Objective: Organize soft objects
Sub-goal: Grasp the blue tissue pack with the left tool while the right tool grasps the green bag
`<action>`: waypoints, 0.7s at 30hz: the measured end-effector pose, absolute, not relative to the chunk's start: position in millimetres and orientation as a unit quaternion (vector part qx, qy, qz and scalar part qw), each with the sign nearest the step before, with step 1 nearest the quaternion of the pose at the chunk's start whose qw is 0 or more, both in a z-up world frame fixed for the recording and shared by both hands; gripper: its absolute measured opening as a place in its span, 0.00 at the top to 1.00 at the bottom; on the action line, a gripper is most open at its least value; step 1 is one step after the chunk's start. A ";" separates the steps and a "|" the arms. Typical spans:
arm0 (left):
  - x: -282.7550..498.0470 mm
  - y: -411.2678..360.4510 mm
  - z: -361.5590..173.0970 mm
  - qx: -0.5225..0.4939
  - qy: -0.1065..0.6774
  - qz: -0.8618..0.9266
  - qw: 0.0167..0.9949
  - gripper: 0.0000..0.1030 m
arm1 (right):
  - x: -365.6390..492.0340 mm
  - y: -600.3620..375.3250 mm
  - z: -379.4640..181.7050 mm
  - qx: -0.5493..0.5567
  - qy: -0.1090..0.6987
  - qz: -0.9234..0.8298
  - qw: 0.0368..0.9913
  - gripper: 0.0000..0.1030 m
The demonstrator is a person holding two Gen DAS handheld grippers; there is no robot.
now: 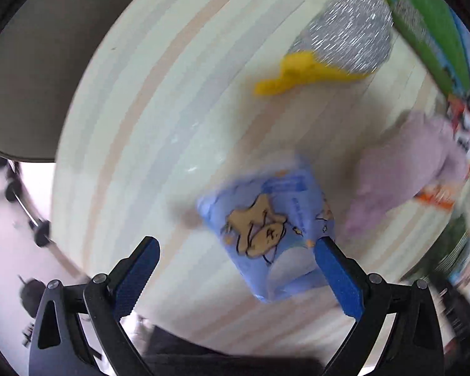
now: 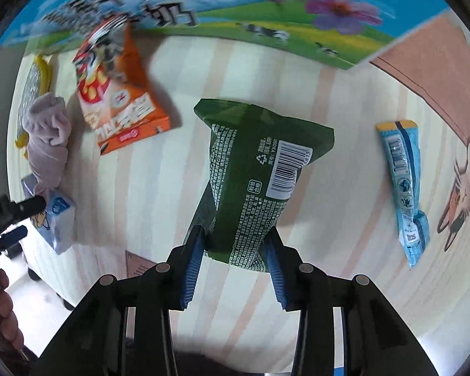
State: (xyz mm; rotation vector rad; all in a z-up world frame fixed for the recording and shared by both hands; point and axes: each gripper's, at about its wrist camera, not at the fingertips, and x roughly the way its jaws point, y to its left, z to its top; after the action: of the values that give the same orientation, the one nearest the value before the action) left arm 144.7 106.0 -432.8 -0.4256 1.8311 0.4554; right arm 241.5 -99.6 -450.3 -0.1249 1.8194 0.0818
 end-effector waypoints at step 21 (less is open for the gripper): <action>145.5 61.7 -447.6 -0.156 0.773 0.138 0.599 0.21 | 228.5 -53.9 -459.4 -0.033 0.798 0.039 0.601 0.55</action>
State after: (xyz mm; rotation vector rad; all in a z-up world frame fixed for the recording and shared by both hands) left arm 145.5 61.7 -447.6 -0.3614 1.7933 0.3206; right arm 228.5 -53.9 -459.4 -0.0763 1.8496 0.0904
